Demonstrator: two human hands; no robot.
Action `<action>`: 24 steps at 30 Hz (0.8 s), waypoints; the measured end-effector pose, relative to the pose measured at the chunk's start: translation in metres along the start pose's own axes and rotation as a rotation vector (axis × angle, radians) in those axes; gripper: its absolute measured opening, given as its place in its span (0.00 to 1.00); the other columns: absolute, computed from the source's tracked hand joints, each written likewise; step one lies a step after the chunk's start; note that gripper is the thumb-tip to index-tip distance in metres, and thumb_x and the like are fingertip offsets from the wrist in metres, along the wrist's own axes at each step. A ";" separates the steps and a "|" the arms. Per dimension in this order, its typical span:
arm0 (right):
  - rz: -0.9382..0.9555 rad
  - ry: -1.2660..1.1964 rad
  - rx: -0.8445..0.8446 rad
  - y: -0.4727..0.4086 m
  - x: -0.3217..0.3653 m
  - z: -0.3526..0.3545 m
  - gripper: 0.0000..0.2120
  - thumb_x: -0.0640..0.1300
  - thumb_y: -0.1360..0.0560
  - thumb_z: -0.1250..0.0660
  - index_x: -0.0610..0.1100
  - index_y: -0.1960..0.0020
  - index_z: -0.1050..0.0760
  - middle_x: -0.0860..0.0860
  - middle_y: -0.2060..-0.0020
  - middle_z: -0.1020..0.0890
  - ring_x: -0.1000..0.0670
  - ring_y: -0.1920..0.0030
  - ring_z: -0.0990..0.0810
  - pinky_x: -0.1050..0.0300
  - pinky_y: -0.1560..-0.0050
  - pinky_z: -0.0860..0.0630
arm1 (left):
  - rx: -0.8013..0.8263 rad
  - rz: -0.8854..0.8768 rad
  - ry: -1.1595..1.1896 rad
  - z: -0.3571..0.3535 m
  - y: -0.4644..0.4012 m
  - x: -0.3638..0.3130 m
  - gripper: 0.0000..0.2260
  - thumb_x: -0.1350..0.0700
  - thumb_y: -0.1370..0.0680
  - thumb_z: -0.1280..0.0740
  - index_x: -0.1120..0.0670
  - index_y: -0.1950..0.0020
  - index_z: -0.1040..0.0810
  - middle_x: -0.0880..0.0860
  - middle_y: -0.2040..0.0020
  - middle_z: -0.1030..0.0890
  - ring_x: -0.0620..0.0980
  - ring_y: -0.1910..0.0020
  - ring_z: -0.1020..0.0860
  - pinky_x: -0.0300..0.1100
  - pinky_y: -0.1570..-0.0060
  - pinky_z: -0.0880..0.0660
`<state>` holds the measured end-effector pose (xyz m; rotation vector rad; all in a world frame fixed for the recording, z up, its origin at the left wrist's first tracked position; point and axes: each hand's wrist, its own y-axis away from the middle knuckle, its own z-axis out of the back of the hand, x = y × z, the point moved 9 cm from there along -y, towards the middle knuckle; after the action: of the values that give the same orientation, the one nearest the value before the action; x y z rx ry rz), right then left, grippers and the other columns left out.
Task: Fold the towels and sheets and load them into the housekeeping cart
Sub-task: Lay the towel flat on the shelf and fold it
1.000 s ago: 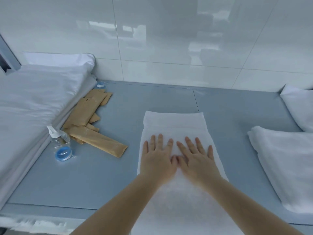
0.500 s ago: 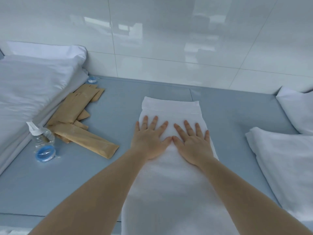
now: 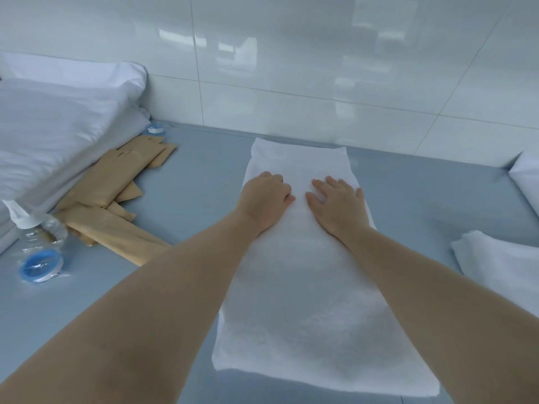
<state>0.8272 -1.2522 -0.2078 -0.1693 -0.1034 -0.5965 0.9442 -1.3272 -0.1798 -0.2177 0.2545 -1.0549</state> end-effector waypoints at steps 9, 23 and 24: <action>0.182 -0.187 0.011 0.090 0.040 0.024 0.18 0.44 0.20 0.45 0.42 0.33 0.27 0.46 0.33 0.26 0.43 0.33 0.30 0.50 0.33 0.35 | 0.353 0.033 0.012 -0.017 0.082 -0.042 0.27 0.46 0.17 0.54 0.57 0.21 0.49 0.59 0.21 0.49 0.56 0.22 0.52 0.50 0.25 0.55; -0.067 0.032 0.351 0.143 -0.023 0.007 0.27 0.59 0.19 0.57 0.56 0.22 0.58 0.54 0.22 0.58 0.50 0.23 0.60 0.42 0.26 0.61 | 0.367 0.165 0.017 -0.023 0.133 -0.047 0.30 0.36 0.21 0.57 0.44 0.22 0.60 0.50 0.21 0.61 0.50 0.23 0.63 0.49 0.26 0.66; -0.071 0.006 0.360 0.151 -0.023 0.003 0.27 0.61 0.19 0.57 0.57 0.22 0.59 0.55 0.22 0.59 0.51 0.23 0.60 0.42 0.26 0.62 | 0.359 0.201 0.026 -0.022 0.132 -0.052 0.30 0.36 0.21 0.57 0.44 0.22 0.60 0.51 0.21 0.61 0.51 0.23 0.63 0.50 0.26 0.66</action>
<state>0.8936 -1.1156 -0.2276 0.1853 -0.2094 -0.6390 1.0218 -1.2197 -0.2348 0.1428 0.1041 -0.8866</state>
